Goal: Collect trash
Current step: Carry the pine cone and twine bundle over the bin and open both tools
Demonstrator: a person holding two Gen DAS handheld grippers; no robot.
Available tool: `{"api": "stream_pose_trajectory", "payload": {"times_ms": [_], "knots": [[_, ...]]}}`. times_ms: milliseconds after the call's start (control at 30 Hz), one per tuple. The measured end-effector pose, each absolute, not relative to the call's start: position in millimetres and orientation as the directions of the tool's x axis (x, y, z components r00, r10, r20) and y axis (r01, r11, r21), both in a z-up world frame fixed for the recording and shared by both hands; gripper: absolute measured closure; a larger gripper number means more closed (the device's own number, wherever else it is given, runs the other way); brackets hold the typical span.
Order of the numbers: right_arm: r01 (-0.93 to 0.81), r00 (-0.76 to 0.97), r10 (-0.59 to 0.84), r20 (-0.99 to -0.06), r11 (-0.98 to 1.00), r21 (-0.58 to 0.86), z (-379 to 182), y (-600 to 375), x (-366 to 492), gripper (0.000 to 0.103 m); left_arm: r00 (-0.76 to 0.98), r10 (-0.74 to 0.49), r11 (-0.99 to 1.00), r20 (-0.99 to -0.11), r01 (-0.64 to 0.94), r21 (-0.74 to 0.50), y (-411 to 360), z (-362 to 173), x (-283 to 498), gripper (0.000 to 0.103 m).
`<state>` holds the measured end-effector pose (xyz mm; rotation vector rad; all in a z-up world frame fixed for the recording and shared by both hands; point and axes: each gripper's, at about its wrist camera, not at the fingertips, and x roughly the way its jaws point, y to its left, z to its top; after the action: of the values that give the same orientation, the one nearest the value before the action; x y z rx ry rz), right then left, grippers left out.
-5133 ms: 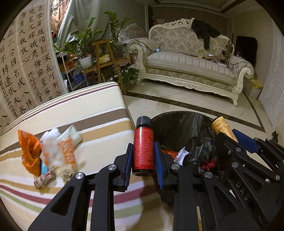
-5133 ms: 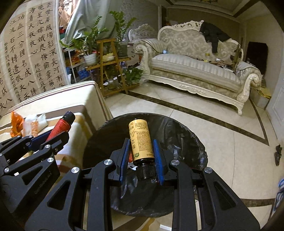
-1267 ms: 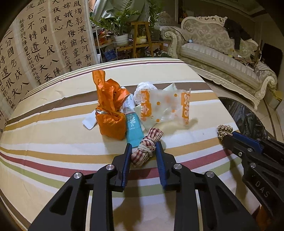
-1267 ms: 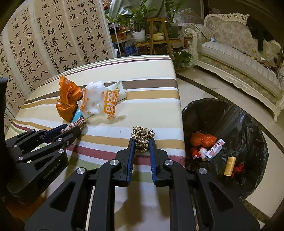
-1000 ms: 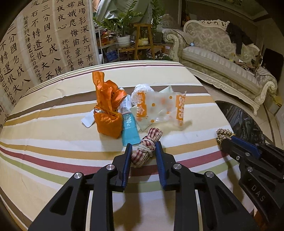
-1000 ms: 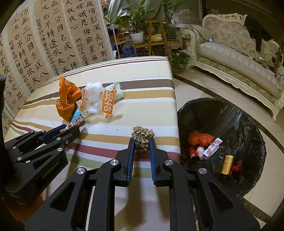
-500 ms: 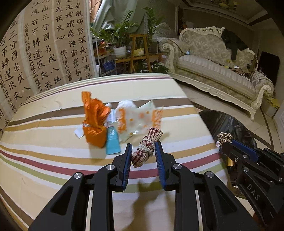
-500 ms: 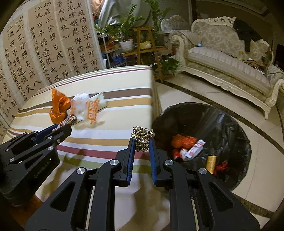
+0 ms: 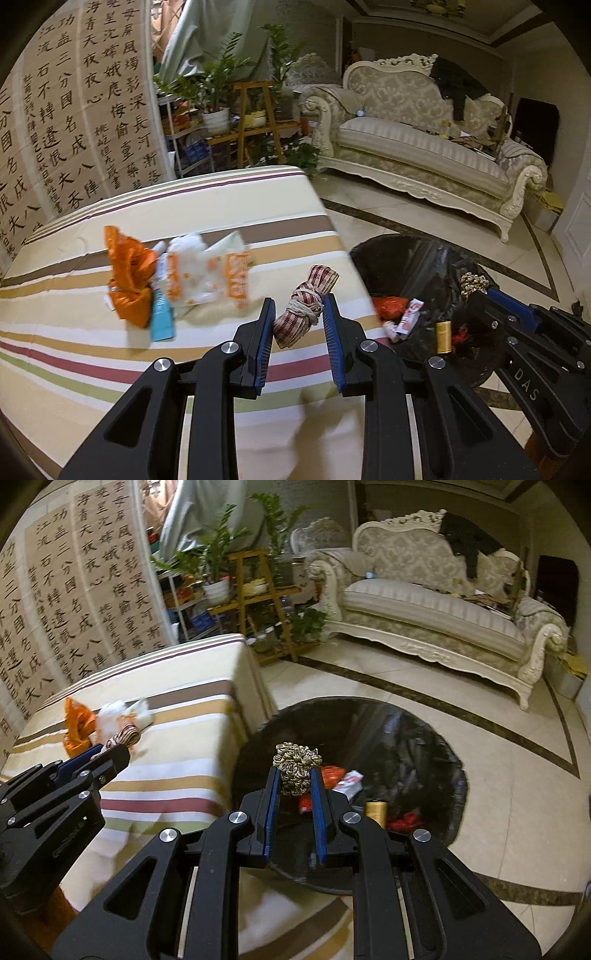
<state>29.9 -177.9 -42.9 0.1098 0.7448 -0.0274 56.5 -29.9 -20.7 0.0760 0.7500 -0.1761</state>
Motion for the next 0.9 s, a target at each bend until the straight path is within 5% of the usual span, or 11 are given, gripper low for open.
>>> {"api": "stream_pose_trajectory", "payload": {"times_ms": [900], "knots": [[0.197, 0.728, -0.085, -0.681, 0.976, 0.088, -56.3, -241.1, 53.6, 0.086, 0.686, -0.166, 0.956, -0.709, 0.289, 0.055, -112.3, -35.8, 87.1, 0.075]]}}
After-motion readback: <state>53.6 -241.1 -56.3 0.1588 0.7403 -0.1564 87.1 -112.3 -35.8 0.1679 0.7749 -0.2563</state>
